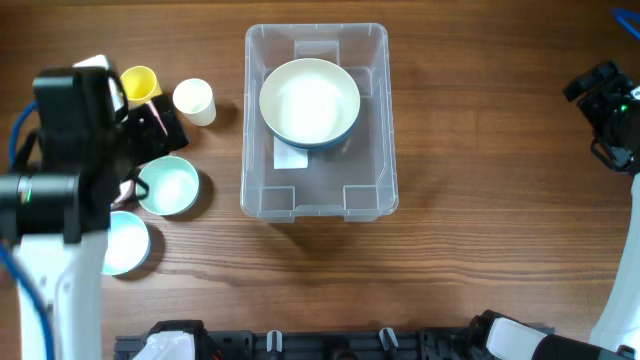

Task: Pack container
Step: 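Grasp the pink bowl rim with the left gripper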

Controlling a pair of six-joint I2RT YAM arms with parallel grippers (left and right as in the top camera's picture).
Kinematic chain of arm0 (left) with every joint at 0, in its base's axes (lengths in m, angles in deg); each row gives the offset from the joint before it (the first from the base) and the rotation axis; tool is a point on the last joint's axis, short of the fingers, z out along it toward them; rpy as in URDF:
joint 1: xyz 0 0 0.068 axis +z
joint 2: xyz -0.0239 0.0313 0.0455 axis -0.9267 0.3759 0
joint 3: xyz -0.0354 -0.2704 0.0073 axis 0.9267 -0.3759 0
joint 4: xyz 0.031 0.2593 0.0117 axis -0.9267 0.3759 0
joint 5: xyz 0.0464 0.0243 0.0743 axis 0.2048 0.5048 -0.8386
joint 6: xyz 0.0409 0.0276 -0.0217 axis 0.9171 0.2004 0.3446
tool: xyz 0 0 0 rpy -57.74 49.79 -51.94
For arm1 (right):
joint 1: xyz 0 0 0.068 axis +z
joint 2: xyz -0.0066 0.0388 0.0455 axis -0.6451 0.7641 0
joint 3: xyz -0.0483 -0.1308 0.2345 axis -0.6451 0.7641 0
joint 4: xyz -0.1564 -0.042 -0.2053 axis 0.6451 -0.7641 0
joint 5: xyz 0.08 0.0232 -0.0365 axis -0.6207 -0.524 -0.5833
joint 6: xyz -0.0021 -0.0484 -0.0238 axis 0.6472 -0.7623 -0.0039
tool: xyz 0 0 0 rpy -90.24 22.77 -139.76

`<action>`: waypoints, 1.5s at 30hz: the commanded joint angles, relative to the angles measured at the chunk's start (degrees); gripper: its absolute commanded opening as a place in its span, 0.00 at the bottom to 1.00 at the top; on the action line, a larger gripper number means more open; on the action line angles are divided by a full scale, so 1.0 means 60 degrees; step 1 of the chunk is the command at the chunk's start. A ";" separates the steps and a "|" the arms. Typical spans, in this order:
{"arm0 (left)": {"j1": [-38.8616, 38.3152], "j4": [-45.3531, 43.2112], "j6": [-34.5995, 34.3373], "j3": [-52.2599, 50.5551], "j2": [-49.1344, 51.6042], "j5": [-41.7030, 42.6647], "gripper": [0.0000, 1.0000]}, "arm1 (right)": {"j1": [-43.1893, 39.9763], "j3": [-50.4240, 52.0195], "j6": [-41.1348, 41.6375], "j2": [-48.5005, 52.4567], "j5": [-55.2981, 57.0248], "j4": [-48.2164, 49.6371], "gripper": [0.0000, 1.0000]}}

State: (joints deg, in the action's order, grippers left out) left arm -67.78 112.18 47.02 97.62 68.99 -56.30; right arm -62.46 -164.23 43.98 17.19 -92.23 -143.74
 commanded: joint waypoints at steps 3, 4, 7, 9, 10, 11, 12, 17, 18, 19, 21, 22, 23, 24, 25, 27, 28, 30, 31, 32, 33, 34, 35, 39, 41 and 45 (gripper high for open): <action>0.0284 0.0463 -0.0011 0.0197 0.1078 0.0579 1.00 | 0.0015 -0.0091 0.0087 0.0080 0.0135 0.0007 1.00; 0.0517 0.0539 -0.0375 0.0197 0.1330 0.0452 1.00 | 0.0015 -0.0091 0.0087 0.0080 0.0135 0.0007 1.00; 0.1738 0.0678 -0.0794 0.0197 0.2073 0.0772 1.00 | 0.0015 -0.0091 0.0091 0.0080 0.0135 0.0007 1.00; 0.2787 0.0557 -0.0790 0.0197 0.2452 0.1027 1.00 | 0.0015 -0.0091 0.0084 0.0080 0.0135 0.0007 1.00; 0.3253 0.0514 -0.0787 0.0197 0.2572 0.1027 1.00 | 0.0015 -0.0091 0.0091 0.0080 0.0131 0.0007 1.00; 0.3814 0.0495 -0.0801 0.0197 0.2692 0.1042 1.00 | 0.0015 -0.0091 0.0091 0.0080 0.0131 0.0007 1.00; 0.4160 0.0499 -0.0834 0.0197 0.2758 0.1177 1.00 | 0.0015 -0.0091 0.0087 0.0080 0.0135 0.0007 1.00; 0.5683 0.0284 -0.0820 0.0197 0.3056 0.2874 1.00 | 0.0015 -0.0091 0.0091 0.0080 0.0135 0.0007 1.00; 0.5686 0.0226 -0.0776 0.0197 0.3060 0.2812 1.00 | 0.0015 -0.0091 0.0087 0.0080 0.0135 0.0007 0.99; 0.5686 0.0262 -0.0794 0.0193 0.3064 0.2481 1.00 | 0.0015 -0.0091 0.0091 0.0080 0.0131 0.0007 1.00; 0.5697 0.0393 -0.1355 0.0175 0.3140 0.1177 1.00 | 0.0015 -0.0091 0.0091 0.0080 0.0131 0.0007 1.00; 0.5770 0.0404 -0.1585 0.0175 0.3279 0.0743 1.00 | 0.0015 -0.0091 0.0087 0.0080 0.0135 0.0007 1.00; 0.5865 0.0335 -0.1596 0.0175 0.3421 0.0776 1.00 | 0.0015 -0.0091 0.0087 0.0080 0.0131 0.0007 1.00; 0.5992 0.0291 -0.1614 0.0175 0.3617 0.0772 1.00 | 0.0015 -0.0091 0.0087 0.0080 0.0131 0.0007 1.00; 0.6160 0.0211 -0.1606 0.0175 0.3931 0.0805 1.00 | 0.0015 -0.0091 0.0091 0.0080 0.0131 0.0007 1.00; 0.6422 -0.0069 -0.1133 0.0175 0.4819 0.1381 1.00 | 0.0015 -0.0091 0.0091 0.0080 0.0131 0.0007 1.00; 0.6459 -0.0120 -0.0954 0.0175 0.5129 0.1610 0.97 | 0.0015 -0.0091 0.0087 0.0080 0.0131 0.0007 1.00; 0.6462 -0.0131 -0.0721 0.0175 0.5934 0.1617 0.93 | 0.0015 -0.0091 0.0087 0.0080 0.0131 0.0007 1.00; 0.6466 -0.0146 -0.0663 0.0175 0.6302 0.1541 0.91 | 0.0015 -0.0091 0.0091 0.0080 0.0131 0.0007 1.00; 0.6502 -0.0175 -0.0594 0.0175 0.6619 0.1526 0.88 | 0.0015 -0.0091 0.0087 0.0080 0.0131 0.0007 1.00; 0.6506 -0.0211 -0.0590 0.0175 0.6925 0.1526 0.86 | 0.0015 -0.0091 0.0091 0.0080 0.0135 0.0007 1.00; 0.6506 -0.0280 -0.0517 0.0175 0.7246 0.1519 0.83 | 0.0015 -0.0091 0.0087 0.0080 0.0131 0.0007 1.00; 0.6506 -0.0353 -0.0517 0.0175 0.7464 0.1519 0.82 | 0.0015 -0.0091 0.0087 0.0080 0.0131 0.0007 1.00; 0.6506 -0.0674 -0.0492 0.0168 0.8076 0.1464 0.71 | 0.0015 -0.0091 0.0087 0.0080 0.0135 0.0007 1.00; 0.6524 -0.0936 -0.0499 0.0000 0.8204 0.1239 0.61 | 0.0015 -0.0091 0.0087 0.0080 0.0135 0.0007 1.00; 0.6648 -0.1326 -0.0543 -0.0324 0.8207 0.1239 0.26 | 0.0015 -0.0091 0.0091 0.0080 0.0131 0.0007 1.00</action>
State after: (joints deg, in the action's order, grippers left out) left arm -28.96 104.84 43.52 96.94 117.49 -48.30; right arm -62.46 -164.23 43.98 17.19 -92.23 -143.72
